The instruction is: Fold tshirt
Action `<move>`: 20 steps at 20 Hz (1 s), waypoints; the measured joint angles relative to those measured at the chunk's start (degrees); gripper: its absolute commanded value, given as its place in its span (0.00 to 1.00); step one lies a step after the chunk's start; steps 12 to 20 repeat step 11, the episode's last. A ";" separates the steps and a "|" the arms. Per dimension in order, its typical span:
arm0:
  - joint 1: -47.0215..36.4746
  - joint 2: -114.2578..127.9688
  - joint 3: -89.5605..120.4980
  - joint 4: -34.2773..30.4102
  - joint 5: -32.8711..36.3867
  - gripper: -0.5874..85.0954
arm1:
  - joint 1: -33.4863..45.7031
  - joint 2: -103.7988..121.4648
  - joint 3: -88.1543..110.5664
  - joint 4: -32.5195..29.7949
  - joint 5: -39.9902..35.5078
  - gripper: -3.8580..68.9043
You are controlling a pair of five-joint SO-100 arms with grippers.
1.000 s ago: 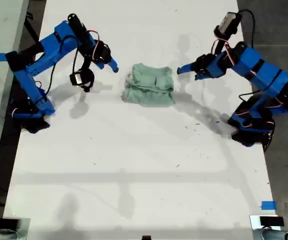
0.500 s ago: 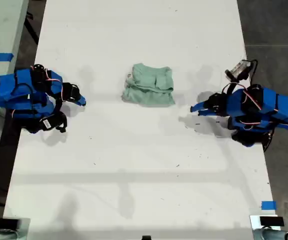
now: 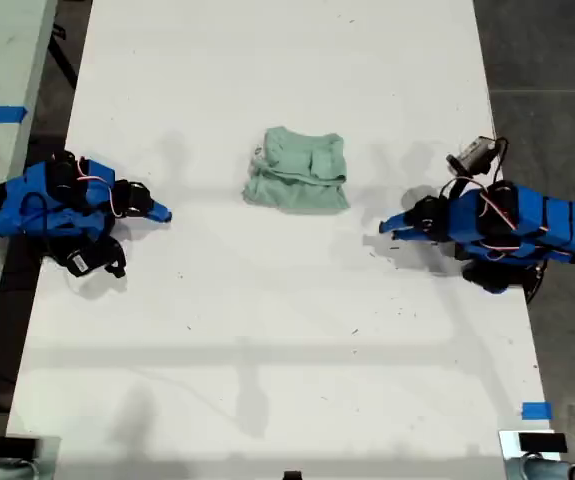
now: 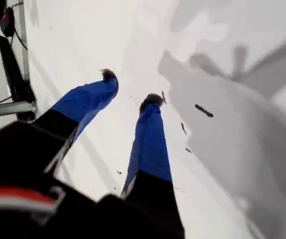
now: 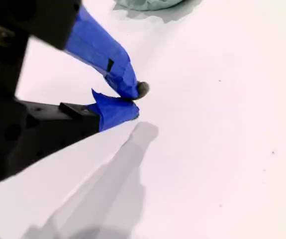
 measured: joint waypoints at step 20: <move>8.09 0.35 0.00 0.09 0.09 0.04 | 1.05 -0.18 0.00 0.00 -34.01 0.18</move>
